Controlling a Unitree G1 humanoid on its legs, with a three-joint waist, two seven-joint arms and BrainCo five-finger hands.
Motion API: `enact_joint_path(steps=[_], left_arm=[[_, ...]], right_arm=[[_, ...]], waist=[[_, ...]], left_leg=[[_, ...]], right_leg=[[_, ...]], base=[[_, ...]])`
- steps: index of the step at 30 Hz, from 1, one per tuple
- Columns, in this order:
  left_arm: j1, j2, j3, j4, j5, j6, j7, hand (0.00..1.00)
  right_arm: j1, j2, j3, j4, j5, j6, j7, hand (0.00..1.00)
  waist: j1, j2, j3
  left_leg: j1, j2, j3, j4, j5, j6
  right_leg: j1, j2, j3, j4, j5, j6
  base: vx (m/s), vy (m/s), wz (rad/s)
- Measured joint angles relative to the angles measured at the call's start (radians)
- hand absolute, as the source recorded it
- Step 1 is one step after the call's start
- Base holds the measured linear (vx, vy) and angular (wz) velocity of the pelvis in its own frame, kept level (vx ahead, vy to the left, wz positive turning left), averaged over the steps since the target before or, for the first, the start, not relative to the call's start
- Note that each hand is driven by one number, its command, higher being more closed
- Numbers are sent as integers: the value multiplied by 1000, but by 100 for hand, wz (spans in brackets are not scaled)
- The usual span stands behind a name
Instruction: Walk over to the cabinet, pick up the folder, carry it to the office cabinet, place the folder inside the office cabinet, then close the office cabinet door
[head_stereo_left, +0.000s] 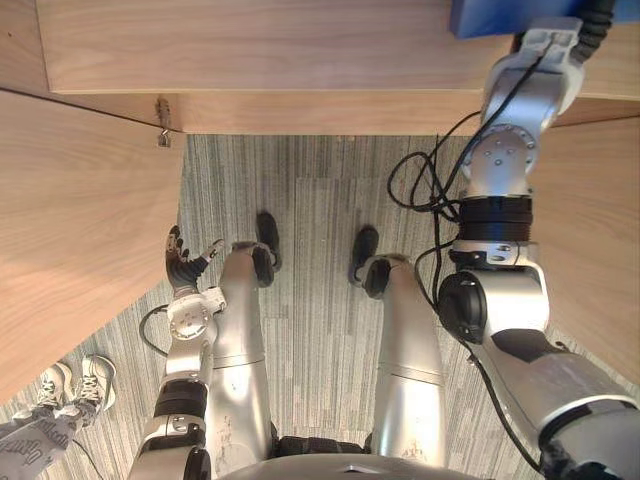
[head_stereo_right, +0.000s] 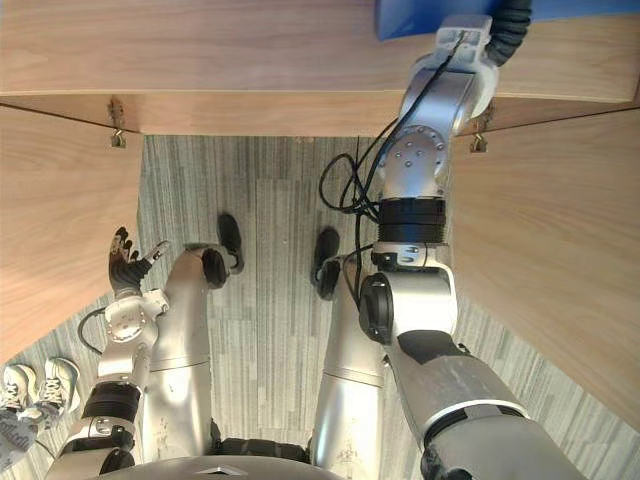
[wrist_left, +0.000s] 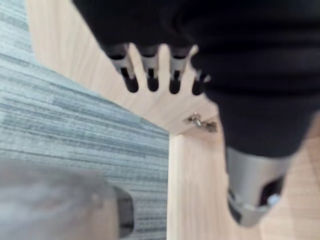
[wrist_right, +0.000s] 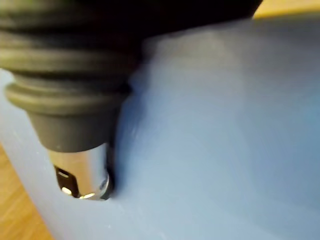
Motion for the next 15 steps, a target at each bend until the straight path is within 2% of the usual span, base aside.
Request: enact_joint_path(steps=[4, 7, 15], left_arm=[[1, 2, 0, 4, 0, 1, 6, 0], [1, 2, 0, 5, 0, 0, 6, 0], [1, 9, 1, 7, -5, -4, 6, 0]], right_arm=[[-4, -9, -30, 12, 13, -3, -15, 0], [-15, -49, -27, 43, 26, -1, -13, 0], [-28, -125, 23, 85, 26, 36, 16, 0]], waist=[[-2, -1, -5], [-3, 0, -6], [-12, -1, -7]], left_leg=[[-2, 2, -2, 0, 2, -1], [-3, 2, -2, 0, 2, -1], [-9, 2, -1, 0, 3, 0]], right_leg=[[-2, 1, -1, 1, 1, -1], [-2, 1, -1, 1, 1, -2], [-9, 1, -2, 0, 2, -3]], base=[[-43, -28, 0], [-13, -7, 0], [0, 0, 0]])
